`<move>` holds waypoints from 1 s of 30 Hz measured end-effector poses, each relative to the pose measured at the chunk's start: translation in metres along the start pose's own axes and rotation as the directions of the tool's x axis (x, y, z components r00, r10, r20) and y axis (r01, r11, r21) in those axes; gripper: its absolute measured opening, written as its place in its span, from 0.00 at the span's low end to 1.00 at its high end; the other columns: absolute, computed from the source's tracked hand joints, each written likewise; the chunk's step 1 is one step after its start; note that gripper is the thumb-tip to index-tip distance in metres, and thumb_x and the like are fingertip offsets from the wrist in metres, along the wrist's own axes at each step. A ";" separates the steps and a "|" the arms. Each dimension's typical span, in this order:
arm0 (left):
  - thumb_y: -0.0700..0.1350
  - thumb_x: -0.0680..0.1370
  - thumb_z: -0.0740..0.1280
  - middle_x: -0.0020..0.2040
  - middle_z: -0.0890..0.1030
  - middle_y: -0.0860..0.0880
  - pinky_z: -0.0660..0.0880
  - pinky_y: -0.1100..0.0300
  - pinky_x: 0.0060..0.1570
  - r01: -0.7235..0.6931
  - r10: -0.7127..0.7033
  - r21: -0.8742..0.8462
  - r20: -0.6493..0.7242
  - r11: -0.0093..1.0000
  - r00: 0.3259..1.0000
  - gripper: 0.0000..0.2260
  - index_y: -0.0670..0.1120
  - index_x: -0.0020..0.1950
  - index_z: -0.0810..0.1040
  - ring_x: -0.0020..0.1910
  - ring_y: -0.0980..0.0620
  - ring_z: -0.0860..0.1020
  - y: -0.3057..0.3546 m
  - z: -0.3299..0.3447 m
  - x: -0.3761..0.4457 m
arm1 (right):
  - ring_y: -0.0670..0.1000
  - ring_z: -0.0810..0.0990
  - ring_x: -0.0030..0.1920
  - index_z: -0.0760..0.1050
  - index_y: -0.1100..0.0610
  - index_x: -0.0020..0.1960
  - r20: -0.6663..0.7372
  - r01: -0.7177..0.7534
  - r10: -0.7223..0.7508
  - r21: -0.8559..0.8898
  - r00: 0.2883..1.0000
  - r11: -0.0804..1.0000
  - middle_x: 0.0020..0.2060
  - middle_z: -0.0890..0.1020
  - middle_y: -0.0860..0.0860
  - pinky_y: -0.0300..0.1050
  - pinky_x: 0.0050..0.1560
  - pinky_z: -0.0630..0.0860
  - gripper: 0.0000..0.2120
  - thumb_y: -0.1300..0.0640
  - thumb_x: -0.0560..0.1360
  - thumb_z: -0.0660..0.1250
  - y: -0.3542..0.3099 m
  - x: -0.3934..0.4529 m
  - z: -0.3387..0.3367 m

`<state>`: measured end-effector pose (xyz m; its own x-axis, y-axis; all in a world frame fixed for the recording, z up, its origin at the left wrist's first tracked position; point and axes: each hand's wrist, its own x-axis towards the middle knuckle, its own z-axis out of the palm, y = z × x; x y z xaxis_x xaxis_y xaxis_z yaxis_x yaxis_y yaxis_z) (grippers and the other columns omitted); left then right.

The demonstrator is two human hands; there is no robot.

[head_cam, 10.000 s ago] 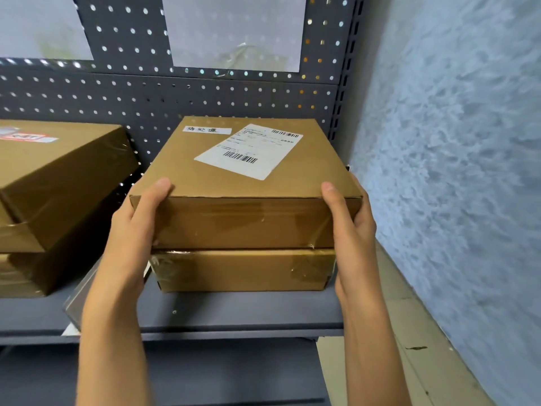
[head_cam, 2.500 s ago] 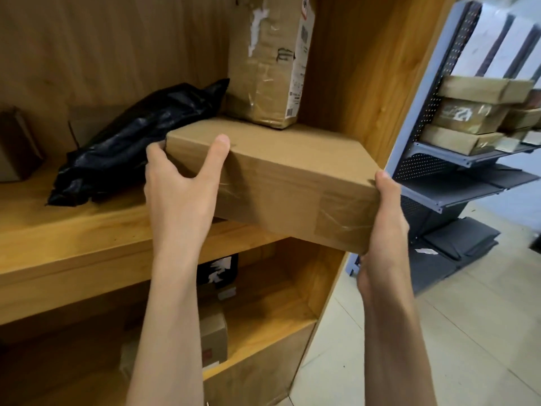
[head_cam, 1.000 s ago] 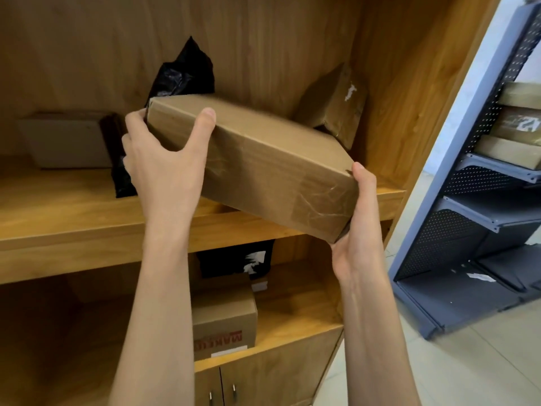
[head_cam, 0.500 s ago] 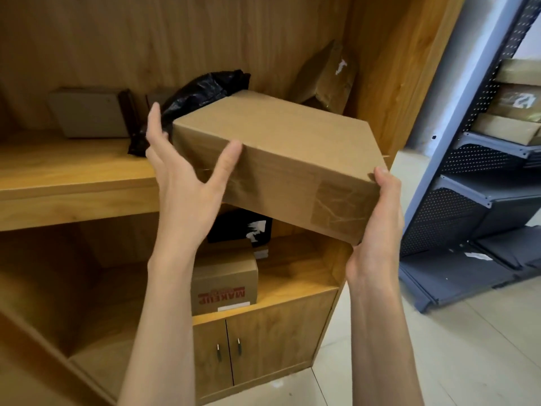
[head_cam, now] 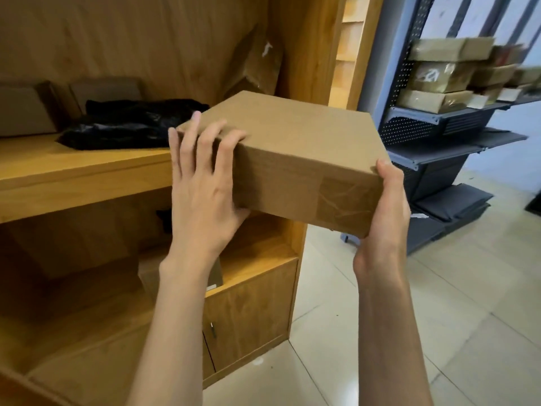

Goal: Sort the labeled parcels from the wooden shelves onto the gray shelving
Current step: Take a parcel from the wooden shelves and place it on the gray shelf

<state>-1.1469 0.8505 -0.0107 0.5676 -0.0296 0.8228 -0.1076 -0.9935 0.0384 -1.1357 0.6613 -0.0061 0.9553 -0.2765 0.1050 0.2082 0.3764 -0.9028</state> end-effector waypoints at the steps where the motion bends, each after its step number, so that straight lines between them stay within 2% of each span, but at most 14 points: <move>1: 0.49 0.63 0.78 0.70 0.66 0.39 0.45 0.45 0.75 -0.017 0.017 -0.022 -0.022 1.000 1.000 0.41 0.46 0.70 0.61 0.73 0.39 0.56 0.003 0.001 0.002 | 0.46 0.75 0.62 0.71 0.47 0.69 0.001 0.005 -0.005 -0.004 1.000 1.000 0.60 0.78 0.45 0.55 0.67 0.70 0.34 0.35 0.65 0.64 -0.002 0.000 -0.005; 5: 0.54 0.65 0.74 0.68 0.68 0.40 0.52 0.43 0.74 0.030 -0.044 -0.146 -0.091 0.989 0.995 0.37 0.44 0.69 0.64 0.70 0.43 0.59 0.011 0.005 0.014 | 0.43 0.78 0.59 0.74 0.43 0.65 -0.021 0.040 -0.039 0.047 0.999 0.998 0.59 0.80 0.43 0.53 0.61 0.75 0.21 0.36 0.76 0.57 -0.026 -0.001 -0.017; 8: 0.60 0.64 0.70 0.68 0.68 0.43 0.57 0.46 0.71 0.139 -0.167 -0.341 -0.053 0.930 0.985 0.39 0.44 0.70 0.65 0.67 0.46 0.62 0.018 0.004 0.026 | 0.42 0.73 0.64 0.69 0.46 0.70 -0.025 0.124 -0.123 0.029 0.992 0.992 0.63 0.77 0.42 0.49 0.59 0.76 0.26 0.36 0.77 0.54 -0.031 0.000 -0.025; 10: 0.60 0.62 0.73 0.68 0.67 0.47 0.63 0.51 0.67 0.236 -0.265 -0.502 0.013 0.832 0.964 0.41 0.47 0.70 0.64 0.66 0.49 0.63 0.022 0.001 0.031 | 0.43 0.72 0.65 0.68 0.46 0.71 -0.035 0.124 -0.123 0.016 0.992 0.992 0.60 0.76 0.41 0.49 0.61 0.76 0.25 0.37 0.77 0.54 -0.027 0.000 -0.027; 13: 0.58 0.59 0.77 0.67 0.65 0.55 0.66 0.63 0.61 0.426 -0.419 -0.698 0.194 0.576 0.887 0.45 0.52 0.71 0.61 0.63 0.56 0.63 0.028 -0.003 0.037 | 0.45 0.73 0.65 0.67 0.43 0.70 -0.048 0.084 -0.084 0.004 0.995 0.996 0.62 0.75 0.44 0.48 0.60 0.76 0.29 0.35 0.72 0.58 -0.017 0.001 -0.030; 15: 0.56 0.58 0.80 0.67 0.67 0.55 0.70 0.59 0.61 0.564 -0.493 -0.762 0.375 0.317 0.785 0.47 0.54 0.72 0.60 0.62 0.56 0.67 0.033 -0.005 0.039 | 0.45 0.73 0.64 0.68 0.41 0.67 -0.064 0.061 -0.060 0.006 0.996 0.998 0.66 0.73 0.46 0.47 0.59 0.76 0.23 0.37 0.74 0.60 -0.012 0.002 -0.031; 16: 0.56 0.58 0.79 0.66 0.69 0.55 0.72 0.56 0.59 0.608 -0.500 -0.775 0.462 0.174 0.732 0.47 0.55 0.72 0.61 0.61 0.56 0.70 0.035 -0.007 0.039 | 0.45 0.73 0.64 0.68 0.42 0.67 -0.075 0.054 -0.054 -0.003 0.996 0.999 0.66 0.73 0.47 0.47 0.59 0.76 0.20 0.39 0.77 0.60 -0.010 0.002 -0.030; 18: 0.56 0.57 0.76 0.62 0.74 0.54 0.76 0.53 0.53 0.644 -0.465 -0.760 0.602 -0.086 0.648 0.44 0.55 0.71 0.65 0.57 0.54 0.74 0.037 -0.010 0.037 | 0.45 0.73 0.65 0.67 0.43 0.70 -0.100 0.048 -0.051 -0.027 0.994 0.998 0.67 0.72 0.46 0.47 0.61 0.75 0.20 0.43 0.79 0.60 -0.005 0.003 -0.031; 20: 0.55 0.58 0.76 0.57 0.77 0.53 0.77 0.54 0.45 0.655 -0.405 -0.702 0.704 -0.279 0.583 0.39 0.53 0.68 0.69 0.54 0.52 0.76 0.035 -0.011 0.034 | 0.45 0.72 0.64 0.64 0.44 0.73 -0.129 0.039 -0.044 -0.041 0.991 0.998 0.66 0.72 0.44 0.46 0.61 0.73 0.25 0.44 0.77 0.62 0.000 0.003 -0.031; 21: 0.54 0.58 0.77 0.56 0.78 0.52 0.76 0.54 0.44 0.659 -0.379 -0.673 0.737 -0.337 0.559 0.38 0.52 0.67 0.71 0.54 0.51 0.77 0.034 -0.012 0.032 | 0.46 0.72 0.63 0.61 0.44 0.74 -0.140 0.042 -0.048 -0.051 0.989 0.998 0.64 0.73 0.43 0.47 0.61 0.73 0.27 0.45 0.77 0.63 0.003 0.003 -0.030; 23: 0.54 0.59 0.76 0.56 0.79 0.50 0.76 0.53 0.44 0.669 -0.361 -0.637 0.770 -0.383 0.526 0.36 0.51 0.65 0.72 0.54 0.49 0.77 0.030 -0.012 0.029 | 0.46 0.72 0.63 0.55 0.43 0.77 -0.151 0.040 -0.049 -0.064 0.987 0.997 0.63 0.72 0.43 0.49 0.63 0.72 0.33 0.45 0.76 0.65 0.008 0.002 -0.029; 26: 0.54 0.60 0.73 0.53 0.79 0.49 0.76 0.53 0.43 0.685 -0.369 -0.619 0.783 -0.383 0.501 0.31 0.51 0.63 0.73 0.52 0.50 0.77 0.022 -0.013 0.024 | 0.49 0.72 0.65 0.48 0.41 0.77 -0.180 0.035 -0.034 0.000 0.983 0.999 0.65 0.68 0.45 0.52 0.65 0.72 0.39 0.46 0.74 0.68 0.014 0.005 -0.032; 30: 0.52 0.62 0.73 0.50 0.80 0.49 0.76 0.51 0.47 0.689 -0.357 -0.595 0.802 -0.413 0.479 0.20 0.52 0.52 0.76 0.52 0.49 0.77 0.006 -0.011 0.019 | 0.51 0.75 0.63 0.54 0.42 0.76 -0.126 0.008 0.002 0.082 0.992 0.997 0.60 0.73 0.41 0.53 0.61 0.75 0.39 0.45 0.72 0.71 0.018 0.011 -0.040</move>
<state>-1.1463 0.8448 0.0112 0.9648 0.2522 -0.0744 -0.0506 0.4559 0.8886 -1.1300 0.6300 -0.0382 0.9215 -0.3852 0.0494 0.2326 0.4457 -0.8644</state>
